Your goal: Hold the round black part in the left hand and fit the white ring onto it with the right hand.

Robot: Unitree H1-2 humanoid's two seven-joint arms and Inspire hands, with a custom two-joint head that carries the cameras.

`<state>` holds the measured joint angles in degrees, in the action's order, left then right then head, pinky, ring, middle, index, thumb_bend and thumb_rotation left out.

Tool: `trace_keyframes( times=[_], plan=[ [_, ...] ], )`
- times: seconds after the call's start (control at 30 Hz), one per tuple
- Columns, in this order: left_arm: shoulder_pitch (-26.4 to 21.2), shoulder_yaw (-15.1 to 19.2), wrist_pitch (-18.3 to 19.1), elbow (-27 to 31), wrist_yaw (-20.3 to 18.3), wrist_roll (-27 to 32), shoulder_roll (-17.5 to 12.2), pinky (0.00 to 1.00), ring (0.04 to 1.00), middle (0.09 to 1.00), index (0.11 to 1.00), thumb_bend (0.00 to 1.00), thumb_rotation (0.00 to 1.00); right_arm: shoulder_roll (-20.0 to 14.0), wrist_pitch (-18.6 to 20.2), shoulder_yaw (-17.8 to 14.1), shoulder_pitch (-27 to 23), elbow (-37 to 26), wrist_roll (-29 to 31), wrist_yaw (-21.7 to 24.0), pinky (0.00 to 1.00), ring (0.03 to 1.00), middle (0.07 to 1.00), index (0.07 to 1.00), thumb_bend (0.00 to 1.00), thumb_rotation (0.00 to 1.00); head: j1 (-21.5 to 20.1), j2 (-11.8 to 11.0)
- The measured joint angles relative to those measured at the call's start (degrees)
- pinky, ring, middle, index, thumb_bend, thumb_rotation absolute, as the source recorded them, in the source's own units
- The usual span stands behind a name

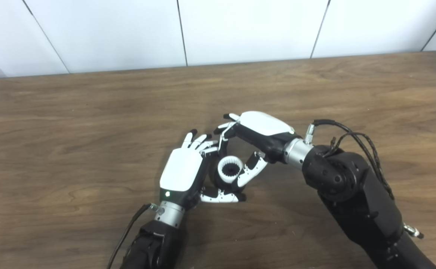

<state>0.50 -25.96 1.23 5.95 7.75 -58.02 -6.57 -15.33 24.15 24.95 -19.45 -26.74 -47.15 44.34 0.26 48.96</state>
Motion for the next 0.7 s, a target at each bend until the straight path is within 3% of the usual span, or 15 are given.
trace_keyframes(
  times=[0.7],
  plan=[
    [-0.04, -0.08, 0.03, -0.01, -0.01, 0.00, 0.15, 1.00, 0.897, 0.786, 0.484, 0.52, 0.06, -0.26, -1.73, -0.07, 0.80, 1.67, 0.50, -1.85, 0.99, 1.000, 0.863, 0.485, 0.52, 0.13, -0.26, -0.18]
  ],
)
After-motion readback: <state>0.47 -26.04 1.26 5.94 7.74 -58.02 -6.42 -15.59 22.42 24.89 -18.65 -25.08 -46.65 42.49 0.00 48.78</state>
